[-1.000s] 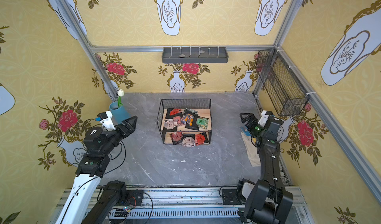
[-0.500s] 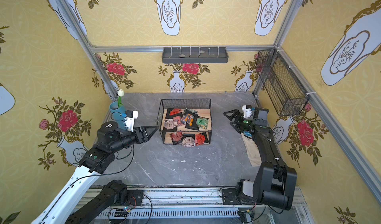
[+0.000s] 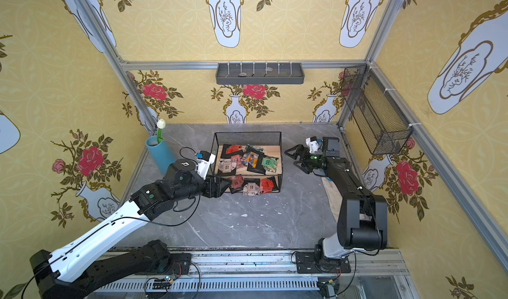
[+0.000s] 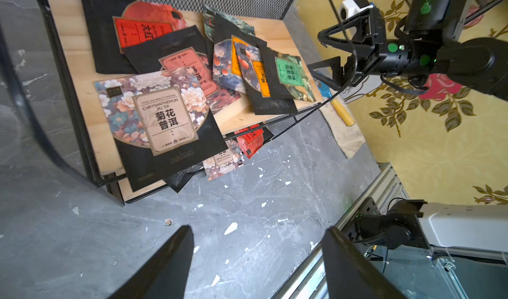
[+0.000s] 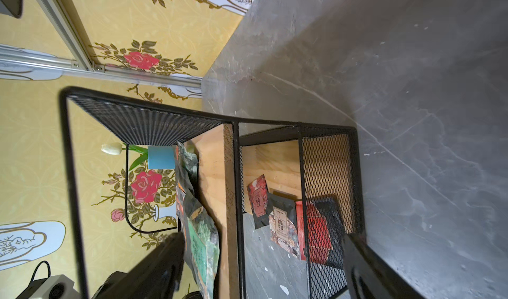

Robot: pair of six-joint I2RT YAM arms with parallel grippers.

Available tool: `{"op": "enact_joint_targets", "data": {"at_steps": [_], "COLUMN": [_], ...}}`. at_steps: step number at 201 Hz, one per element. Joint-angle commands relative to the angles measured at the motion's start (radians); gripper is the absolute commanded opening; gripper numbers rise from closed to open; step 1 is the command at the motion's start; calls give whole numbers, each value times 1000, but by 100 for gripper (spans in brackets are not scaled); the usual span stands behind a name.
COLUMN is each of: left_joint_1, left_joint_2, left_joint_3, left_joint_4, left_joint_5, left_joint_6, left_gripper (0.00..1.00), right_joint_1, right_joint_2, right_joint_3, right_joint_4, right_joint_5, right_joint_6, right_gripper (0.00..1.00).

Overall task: Remove the tea bags from the shelf
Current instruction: Pick up the tea bag from the shelf.

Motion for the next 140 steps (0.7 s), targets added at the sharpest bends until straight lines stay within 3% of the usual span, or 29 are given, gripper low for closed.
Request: {"op": "enact_joint_targets", "data": {"at_steps": [1, 140], "left_joint_1": [-17, -50], "left_joint_2": [17, 56], "left_joint_3": [2, -37], "left_joint_4": [17, 81], "left_joint_5": [-26, -20], "left_joint_6": [3, -34], "left_gripper": [82, 82], "right_joint_1": [34, 113], "right_joint_2": [20, 41], "right_joint_3": [20, -19], "right_joint_4": [-14, 56], "right_joint_5": [0, -99], "right_joint_6": [-29, -72], "right_gripper": [93, 95]}}
